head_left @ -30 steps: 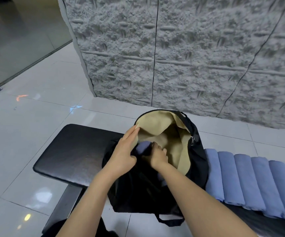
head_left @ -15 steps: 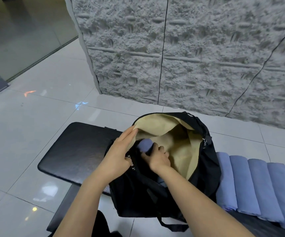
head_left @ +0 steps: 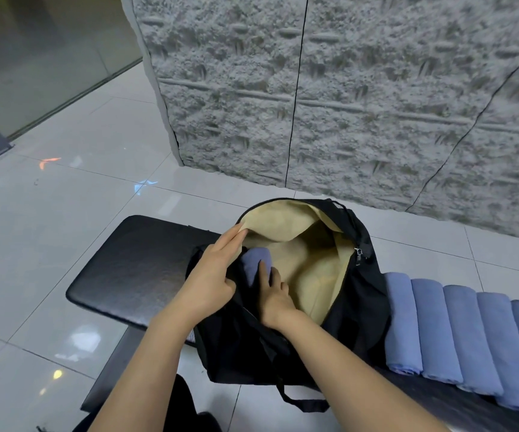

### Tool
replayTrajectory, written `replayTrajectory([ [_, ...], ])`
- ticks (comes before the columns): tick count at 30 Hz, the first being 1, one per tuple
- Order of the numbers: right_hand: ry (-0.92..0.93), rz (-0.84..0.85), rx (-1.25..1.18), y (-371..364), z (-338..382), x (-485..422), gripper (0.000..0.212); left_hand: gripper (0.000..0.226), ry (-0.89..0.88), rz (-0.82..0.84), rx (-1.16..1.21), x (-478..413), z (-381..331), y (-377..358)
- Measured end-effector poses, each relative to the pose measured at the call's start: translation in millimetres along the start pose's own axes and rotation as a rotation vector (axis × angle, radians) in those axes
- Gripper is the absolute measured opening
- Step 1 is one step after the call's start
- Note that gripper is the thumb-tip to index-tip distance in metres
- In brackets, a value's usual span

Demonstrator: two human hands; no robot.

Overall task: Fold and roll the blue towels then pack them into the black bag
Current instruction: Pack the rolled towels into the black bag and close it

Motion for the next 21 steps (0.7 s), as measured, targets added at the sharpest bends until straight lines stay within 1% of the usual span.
replayTrajectory([
  [2,-0.014,0.042,0.001,-4.3,-2.2,2.8,0.099,0.097,0.006,0.011,-0.001,1.2,1.1,-3.0],
  [4,0.007,0.018,0.022,1.0,-0.5,2.4,0.093,0.096,0.010,0.002,-0.008,1.8,1.2,-2.9],
  [6,0.054,-0.044,0.022,15.9,3.6,3.0,0.082,0.096,0.010,-0.020,-0.018,0.5,0.7,-1.8],
  [8,0.128,-0.141,0.053,40.6,10.9,7.9,0.063,0.096,-0.001,-0.041,-0.028,-0.9,-0.3,-1.2],
  [11,0.289,-0.374,0.074,91.3,27.0,27.8,0.038,0.095,-0.030,-0.062,-0.060,-1.4,-1.4,-1.5],
  [13,0.395,-0.598,0.005,134.3,27.1,50.2,0.032,0.095,-0.052,-0.078,-0.077,-1.7,-2.3,-0.9],
  [15,0.456,-0.865,-0.105,181.5,8.6,77.9,0.031,0.095,-0.073,-0.090,-0.083,-2.0,-3.6,-0.6],
  [16,0.446,-1.002,-0.159,201.1,-11.3,90.7,0.030,0.095,-0.077,-0.093,-0.083,-1.6,-4.0,-1.1],
  [17,0.384,-1.113,-0.182,215.5,-36.4,100.5,0.029,0.095,-0.073,-0.095,-0.083,-1.1,-3.5,-1.8],
  [18,0.271,-1.188,-0.168,224.2,-65.1,106.6,0.031,0.095,-0.063,-0.095,-0.083,-0.3,-2.7,-2.7],
  [19,0.123,-1.215,-0.124,227.0,-95.3,108.3,0.037,0.096,-0.053,-0.095,-0.084,0.2,-1.9,-3.8],
  [20,-0.037,-1.180,-0.065,223.3,-124.7,106.0,0.044,0.096,-0.048,-0.096,-0.084,0.7,-1.6,-4.7],
  [21,-0.185,-1.086,-0.014,212.3,-153.1,100.3,0.050,0.096,-0.047,-0.097,-0.083,1.0,-1.3,-5.5],
])
Point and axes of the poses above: each hand's wrist, its own x-axis away from the middle knuckle, its own y-axis out of the back of the hand, z = x × y, the point moved 10 cm from there along -x, towards the middle knuckle, and after that the axes turned 13 degrees about -z, right-handed, at the moved point
